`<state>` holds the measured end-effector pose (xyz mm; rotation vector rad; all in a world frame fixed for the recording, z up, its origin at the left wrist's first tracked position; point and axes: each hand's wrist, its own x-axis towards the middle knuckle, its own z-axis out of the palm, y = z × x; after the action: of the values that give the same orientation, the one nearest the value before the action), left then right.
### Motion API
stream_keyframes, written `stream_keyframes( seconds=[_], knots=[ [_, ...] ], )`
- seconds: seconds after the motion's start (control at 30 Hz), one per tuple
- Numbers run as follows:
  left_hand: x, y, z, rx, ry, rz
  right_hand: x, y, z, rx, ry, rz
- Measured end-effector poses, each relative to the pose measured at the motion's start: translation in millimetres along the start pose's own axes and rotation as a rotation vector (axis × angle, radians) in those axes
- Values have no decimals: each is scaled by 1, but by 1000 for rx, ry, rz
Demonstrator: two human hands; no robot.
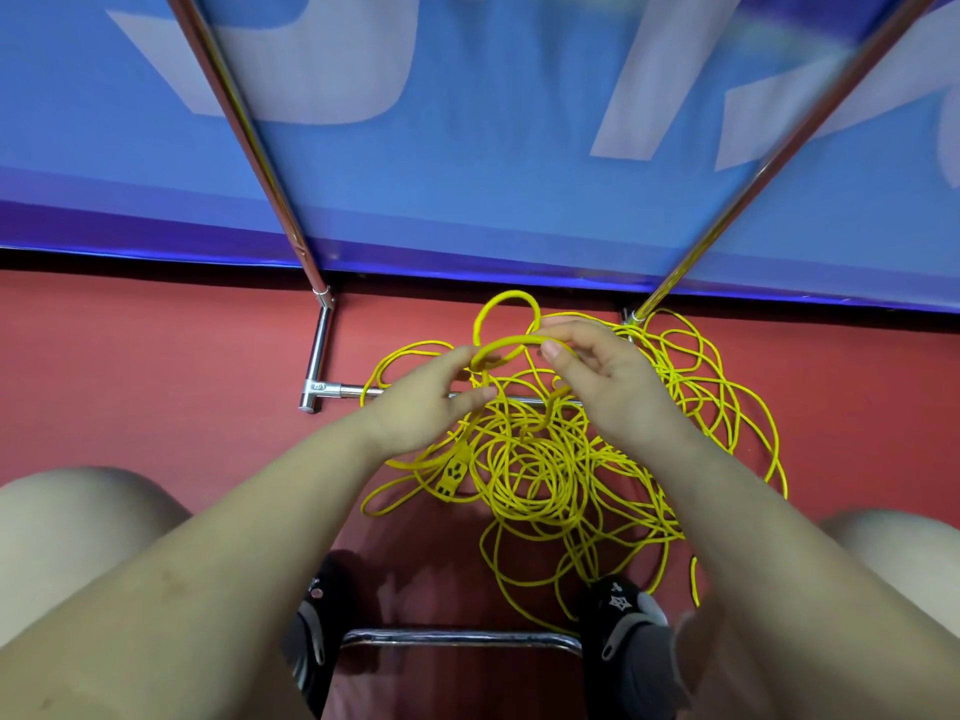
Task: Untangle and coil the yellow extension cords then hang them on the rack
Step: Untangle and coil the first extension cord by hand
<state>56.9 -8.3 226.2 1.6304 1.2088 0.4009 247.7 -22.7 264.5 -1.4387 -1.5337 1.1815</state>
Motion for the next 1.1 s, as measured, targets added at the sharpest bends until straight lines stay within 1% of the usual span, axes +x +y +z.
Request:
stream_keyframes(
  seconds=[0.03, 0.1, 0.17, 0.2, 0.27, 0.33, 0.37, 0.43, 0.5, 0.63, 0.7, 0.8, 0.9, 1.0, 1.1],
  knots=[
    [1, 1, 0, -15, 45, 21, 0, -1, 1, 13, 3, -7],
    [2, 1, 0, 43, 171, 32, 0, -4, 1, 7, 43, -25],
    [3, -1, -4, 103, 299, 13, 1, -5, -3, -33, 146, -12],
    [4, -2, -6, 82, 341, 10, 2, -5, -7, -61, 211, 10],
    [4, -1, -8, 42, 368, 15, 5, -2, -14, -134, 317, 73],
    [4, 0, -7, 64, 371, 17, 5, 3, -17, -199, 363, 127],
    [3, 0, -7, 63, 369, 26, 5, 5, -17, -216, 363, 147],
    [3, 1, -8, -13, 342, 51, 5, 5, -16, -216, 325, 164],
    [1, 2, -8, -88, 289, 57, 4, 2, -13, -215, 235, 150],
    [0, 11, -6, -97, 228, 91, -4, 4, 4, -256, 16, 72],
    [0, 15, -6, -97, 226, 120, -6, 4, 10, -247, -29, 69],
    [0, 16, -6, -78, 201, 131, -5, 3, 11, -234, 9, 34],
    [0, 9, -5, -61, 125, 54, -4, -3, 10, -178, 46, 7],
    [1, 2, -8, 30, 64, 5, -1, -8, 0, -108, 173, 7],
    [2, -5, -8, 114, 11, -31, 4, -9, -16, -174, 291, 9]
  ],
)
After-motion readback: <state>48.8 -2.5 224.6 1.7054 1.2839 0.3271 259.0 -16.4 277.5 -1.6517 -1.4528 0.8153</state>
